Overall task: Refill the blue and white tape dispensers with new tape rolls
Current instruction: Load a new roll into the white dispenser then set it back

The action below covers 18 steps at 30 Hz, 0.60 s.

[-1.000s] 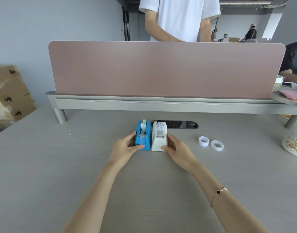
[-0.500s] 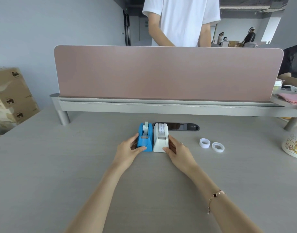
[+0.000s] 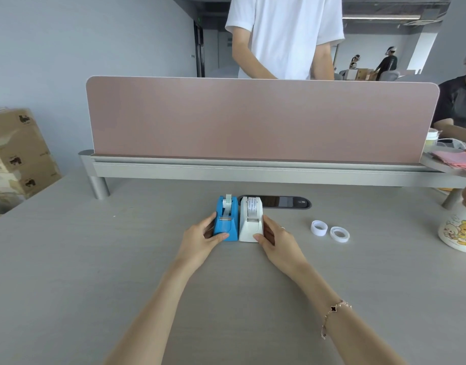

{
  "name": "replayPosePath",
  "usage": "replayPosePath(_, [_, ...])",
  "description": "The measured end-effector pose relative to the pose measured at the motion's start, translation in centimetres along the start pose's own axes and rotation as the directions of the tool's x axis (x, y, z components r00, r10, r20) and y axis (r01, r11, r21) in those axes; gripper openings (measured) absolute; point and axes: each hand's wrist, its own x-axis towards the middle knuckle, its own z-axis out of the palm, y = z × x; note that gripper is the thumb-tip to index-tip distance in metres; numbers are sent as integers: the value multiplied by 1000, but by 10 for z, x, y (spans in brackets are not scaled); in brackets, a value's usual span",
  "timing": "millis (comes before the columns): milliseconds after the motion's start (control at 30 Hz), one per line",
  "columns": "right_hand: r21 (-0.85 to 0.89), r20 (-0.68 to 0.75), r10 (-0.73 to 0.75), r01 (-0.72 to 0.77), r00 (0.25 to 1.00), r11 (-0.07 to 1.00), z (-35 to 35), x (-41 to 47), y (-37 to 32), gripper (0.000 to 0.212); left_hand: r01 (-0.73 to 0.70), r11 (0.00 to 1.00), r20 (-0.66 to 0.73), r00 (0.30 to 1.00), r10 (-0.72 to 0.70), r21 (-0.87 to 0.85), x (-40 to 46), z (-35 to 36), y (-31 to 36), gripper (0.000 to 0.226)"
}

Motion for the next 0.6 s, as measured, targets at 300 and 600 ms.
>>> replayPosePath(300, [121,-15,35,-33,999,992,-6,-10,-13,38,15,1000,12,1000,-15,20,-6,0,3,66])
replayPosePath(600, [167,-69,102,-90,992,982,-6,-24,-11,24,-16,982,64,998,4,186,-32,-11,-2,54])
